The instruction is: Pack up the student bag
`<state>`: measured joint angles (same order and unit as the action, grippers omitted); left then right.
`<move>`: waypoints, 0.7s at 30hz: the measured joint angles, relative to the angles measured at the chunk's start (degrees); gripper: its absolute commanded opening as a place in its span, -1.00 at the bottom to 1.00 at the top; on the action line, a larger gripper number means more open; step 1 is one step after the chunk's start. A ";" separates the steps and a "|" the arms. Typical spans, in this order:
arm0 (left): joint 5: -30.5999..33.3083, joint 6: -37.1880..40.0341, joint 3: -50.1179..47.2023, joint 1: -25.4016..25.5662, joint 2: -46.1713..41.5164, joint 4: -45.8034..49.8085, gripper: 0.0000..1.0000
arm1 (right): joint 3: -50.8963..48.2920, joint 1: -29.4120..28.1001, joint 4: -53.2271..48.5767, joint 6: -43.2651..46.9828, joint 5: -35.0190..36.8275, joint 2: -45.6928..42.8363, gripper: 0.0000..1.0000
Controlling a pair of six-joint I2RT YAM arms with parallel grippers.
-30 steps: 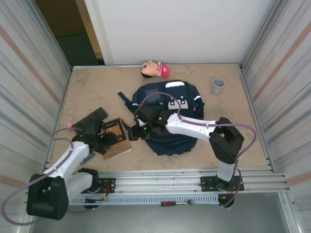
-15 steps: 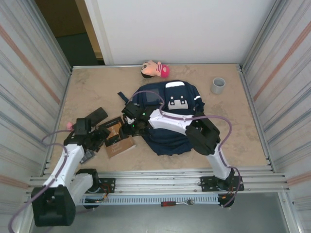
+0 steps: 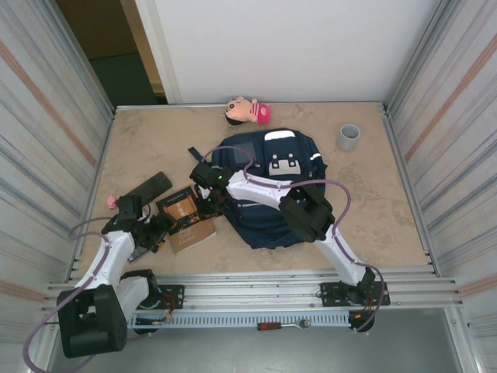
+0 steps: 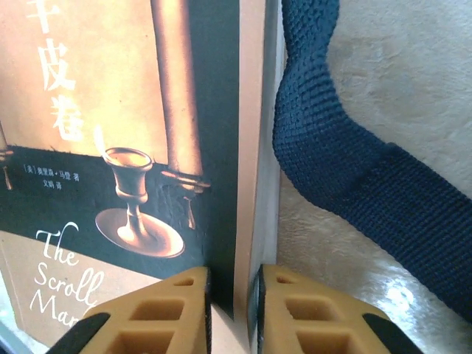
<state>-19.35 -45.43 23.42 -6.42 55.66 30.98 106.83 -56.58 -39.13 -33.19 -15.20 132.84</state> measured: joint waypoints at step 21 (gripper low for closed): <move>-6.60 -1.84 6.95 9.77 0.07 -5.20 0.12 | -2.38 2.45 3.56 -1.68 -7.10 -0.22 -0.76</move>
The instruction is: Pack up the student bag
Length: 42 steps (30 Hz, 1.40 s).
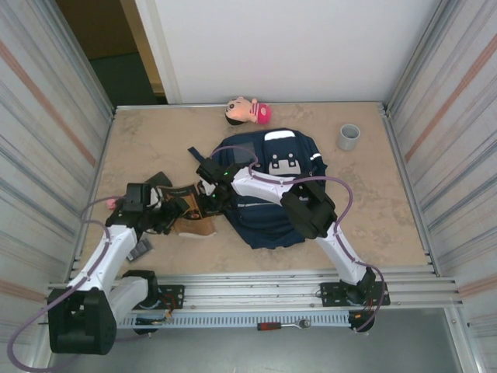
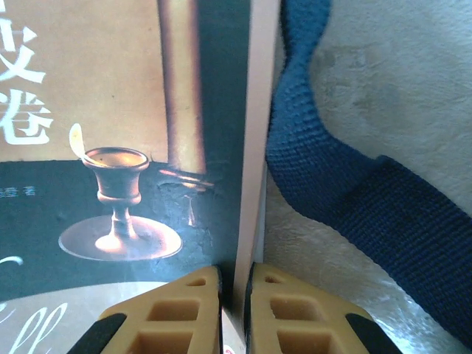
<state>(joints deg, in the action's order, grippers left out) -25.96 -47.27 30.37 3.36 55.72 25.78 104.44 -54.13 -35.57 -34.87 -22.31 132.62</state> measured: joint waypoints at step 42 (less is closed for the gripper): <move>-13.31 22.36 19.15 21.75 2.38 -22.62 -0.86 | -49.22 14.01 28.17 6.91 11.23 -71.01 0.80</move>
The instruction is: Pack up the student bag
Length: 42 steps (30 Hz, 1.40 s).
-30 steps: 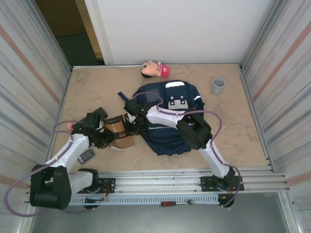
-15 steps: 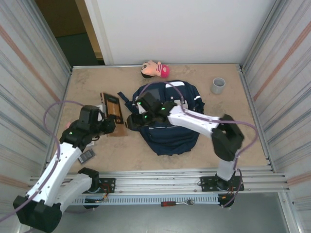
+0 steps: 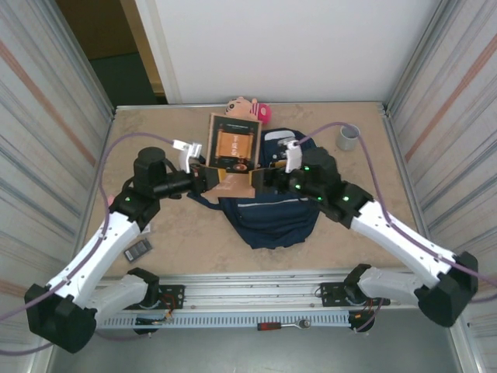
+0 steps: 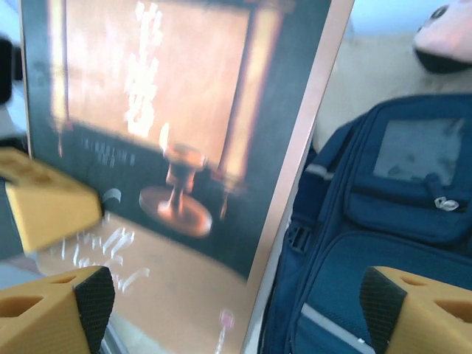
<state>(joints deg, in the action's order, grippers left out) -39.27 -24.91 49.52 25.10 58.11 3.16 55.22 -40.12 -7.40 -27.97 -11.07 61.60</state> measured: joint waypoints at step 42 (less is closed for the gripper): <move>3.91 8.87 0.90 7.50 -1.51 -5.66 0.46 | -6.93 15.13 1.22 9.51 -32.20 -13.42 -1.00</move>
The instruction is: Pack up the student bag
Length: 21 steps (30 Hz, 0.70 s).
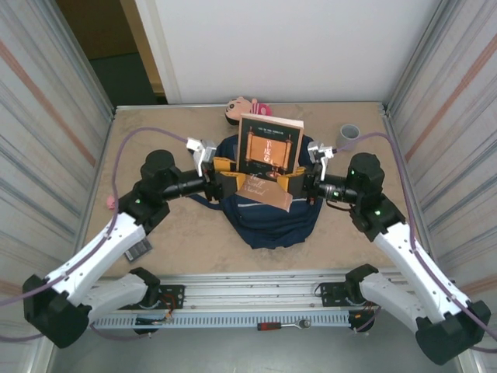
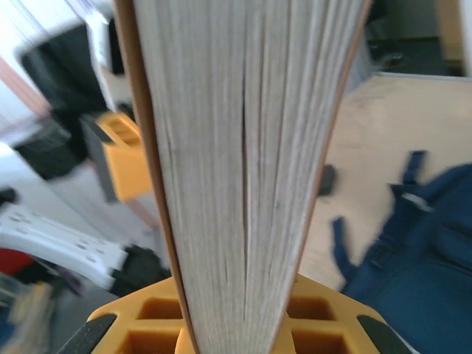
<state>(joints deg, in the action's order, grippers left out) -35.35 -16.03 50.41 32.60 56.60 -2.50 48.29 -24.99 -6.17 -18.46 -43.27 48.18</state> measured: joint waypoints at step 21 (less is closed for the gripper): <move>11.82 52.19 13.22 10.80 8.13 40.09 0.88 | 11.67 -13.46 -46.62 56.17 23.93 8.83 -0.96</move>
<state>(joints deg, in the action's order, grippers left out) -23.53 36.16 63.64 43.40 64.73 37.58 59.96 -38.46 -52.80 37.71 -19.33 57.01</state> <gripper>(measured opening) 0.936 0.142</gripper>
